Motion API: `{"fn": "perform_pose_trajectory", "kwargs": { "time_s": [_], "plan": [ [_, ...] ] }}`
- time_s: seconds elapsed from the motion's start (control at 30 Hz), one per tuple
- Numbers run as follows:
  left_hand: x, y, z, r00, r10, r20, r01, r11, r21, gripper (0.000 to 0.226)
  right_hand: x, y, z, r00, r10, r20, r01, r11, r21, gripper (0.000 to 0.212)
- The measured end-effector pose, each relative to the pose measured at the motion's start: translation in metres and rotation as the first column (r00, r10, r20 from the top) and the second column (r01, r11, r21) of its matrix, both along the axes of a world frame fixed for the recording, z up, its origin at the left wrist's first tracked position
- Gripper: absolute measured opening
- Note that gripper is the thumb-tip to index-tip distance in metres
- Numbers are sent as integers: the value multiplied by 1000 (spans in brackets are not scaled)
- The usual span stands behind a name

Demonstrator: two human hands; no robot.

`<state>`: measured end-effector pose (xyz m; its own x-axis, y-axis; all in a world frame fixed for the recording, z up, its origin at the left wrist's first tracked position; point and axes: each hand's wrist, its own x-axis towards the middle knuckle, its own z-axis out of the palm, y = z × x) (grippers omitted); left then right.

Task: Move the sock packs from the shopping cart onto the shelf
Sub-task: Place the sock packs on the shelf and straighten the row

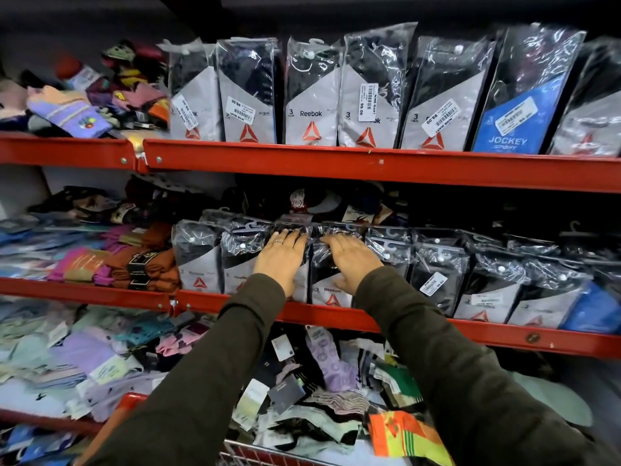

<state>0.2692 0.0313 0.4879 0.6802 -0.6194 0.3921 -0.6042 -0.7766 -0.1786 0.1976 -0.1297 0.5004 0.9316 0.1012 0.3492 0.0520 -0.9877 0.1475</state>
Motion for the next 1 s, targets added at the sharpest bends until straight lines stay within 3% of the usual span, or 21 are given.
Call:
{"fn": "perform_pose_trajectory", "kwargs": {
  "time_s": [0.23, 0.57, 0.67, 0.77, 0.87, 1.0],
  "plan": [
    [1, 3, 0, 999, -46, 9, 47, 999, -19, 105, 2, 6, 1, 999, -33, -7, 33, 997, 72, 85],
    [-6, 4, 6, 999, -31, -41, 32, 999, 32, 107, -5, 10, 0, 997, -77, 19, 76, 996, 40, 88],
    [-6, 5, 11, 996, 16, -91, -8, 996, 92, 124, -19, 7, -1, 987, -119, 104, 126, 990, -67, 99],
    [-13, 4, 14, 997, 55, -58, -48, 992, 114, 139, -37, -5, 2, 975, -163, 150, 175, 982, -70, 110],
    [-27, -8, 16, 999, 6, 42, -9, 998, 56, 138, -55, -30, 11, 960, -223, 170, 228, 974, -12, 116],
    [-49, -46, 22, 981, -165, 107, 166, 986, 4, 122, -76, -65, 22, 940, -314, 133, 312, 949, 37, 117]
  ]
}}
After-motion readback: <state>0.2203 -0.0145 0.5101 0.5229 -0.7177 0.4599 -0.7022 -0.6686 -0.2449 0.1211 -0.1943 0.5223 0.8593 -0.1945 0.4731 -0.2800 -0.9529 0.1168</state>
